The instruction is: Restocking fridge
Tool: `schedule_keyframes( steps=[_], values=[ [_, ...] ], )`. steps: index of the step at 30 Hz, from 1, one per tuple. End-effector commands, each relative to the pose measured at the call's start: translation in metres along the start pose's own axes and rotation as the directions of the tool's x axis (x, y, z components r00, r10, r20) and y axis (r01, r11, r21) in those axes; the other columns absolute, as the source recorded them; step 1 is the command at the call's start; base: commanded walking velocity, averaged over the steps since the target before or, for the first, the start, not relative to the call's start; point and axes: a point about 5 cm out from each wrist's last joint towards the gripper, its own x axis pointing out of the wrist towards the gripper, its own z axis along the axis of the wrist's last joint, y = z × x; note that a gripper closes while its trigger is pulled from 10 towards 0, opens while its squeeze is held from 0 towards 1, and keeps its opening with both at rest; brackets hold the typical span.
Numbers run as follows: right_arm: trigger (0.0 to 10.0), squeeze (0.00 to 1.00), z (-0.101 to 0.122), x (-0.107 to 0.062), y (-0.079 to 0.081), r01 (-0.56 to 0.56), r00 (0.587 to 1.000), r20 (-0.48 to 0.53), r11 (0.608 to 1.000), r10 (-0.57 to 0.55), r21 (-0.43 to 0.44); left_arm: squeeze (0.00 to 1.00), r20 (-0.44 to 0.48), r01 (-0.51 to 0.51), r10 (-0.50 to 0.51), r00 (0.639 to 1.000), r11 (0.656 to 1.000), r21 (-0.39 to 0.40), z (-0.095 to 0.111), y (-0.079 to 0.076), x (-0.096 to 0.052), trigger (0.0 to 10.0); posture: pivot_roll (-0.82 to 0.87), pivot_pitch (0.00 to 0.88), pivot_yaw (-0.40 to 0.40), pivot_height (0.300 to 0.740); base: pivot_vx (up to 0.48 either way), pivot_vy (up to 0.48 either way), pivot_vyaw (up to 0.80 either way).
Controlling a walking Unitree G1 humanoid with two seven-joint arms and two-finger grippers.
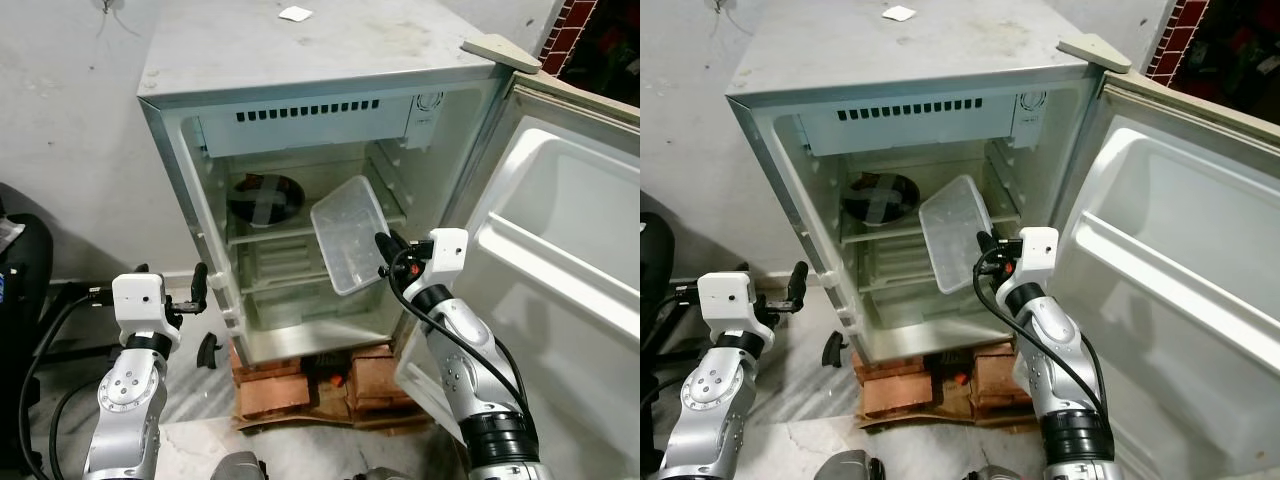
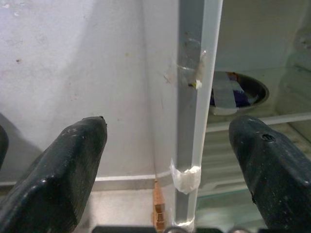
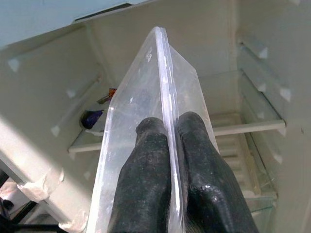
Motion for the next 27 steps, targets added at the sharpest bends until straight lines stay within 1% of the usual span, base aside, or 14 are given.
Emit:
schedule_keyframes(
  steps=[1, 9, 23, 26, 27],
  values=[
    [10.0, 0.00, 0.0003, 0.0007, 0.0004, 0.000, 1.000, 0.002, 1.000, 0.000, -0.007, 0.00, 0.016, 0.010, -0.010, 1.000, 1.000, 0.002, 0.0040, -0.0002, -0.0006, 10.0, 0.01, 0.025, -0.021, 0.740, 0.259, 0.000, 0.00],
    [10.0, 0.00, -0.0002, -0.0006, -0.0015, 0.003, 1.000, -0.001, 1.000, -0.003, -0.011, 0.00, 0.014, 0.008, -0.008, 1.000, 1.000, -0.001, 0.0037, -0.0006, -0.0009, 10.0, 0.01, 0.025, -0.022, 0.740, 0.251, 0.000, 0.00],
    [10.0, 0.00, -0.0019, -0.0008, -0.0014, 0.005, 1.000, -0.009, 1.000, -0.005, -0.012, 0.00, 0.009, 0.003, -0.003, 1.000, 1.000, -0.003, 0.0037, -0.0005, -0.0019, 10.0, 0.01, 0.038, -0.028, 0.740, 0.000, 0.000, 0.00],
    [10.0, 0.00, -0.0017, 0.0011, 0.0001, 0.003, 1.000, -0.008, 1.000, -0.003, -0.008, 0.00, 0.003, -0.007, 0.007, 1.000, 1.000, 0.001, 0.0030, 0.0012, -0.0047, 10.0, 0.03, 0.051, -0.031, 0.740, 0.000, 0.000, 0.00],
    [10.0, 0.00, -0.0020, 0.0030, 0.0009, 0.008, 1.000, -0.008, 1.000, -0.008, -0.003, 0.00, -0.003, -0.013, 0.013, 1.000, 1.000, 0.006, 0.0026, 0.0038, -0.0081, 10.0, 0.04, 0.065, -0.033, 0.740, 0.000, 0.000, 0.00]
  ],
)
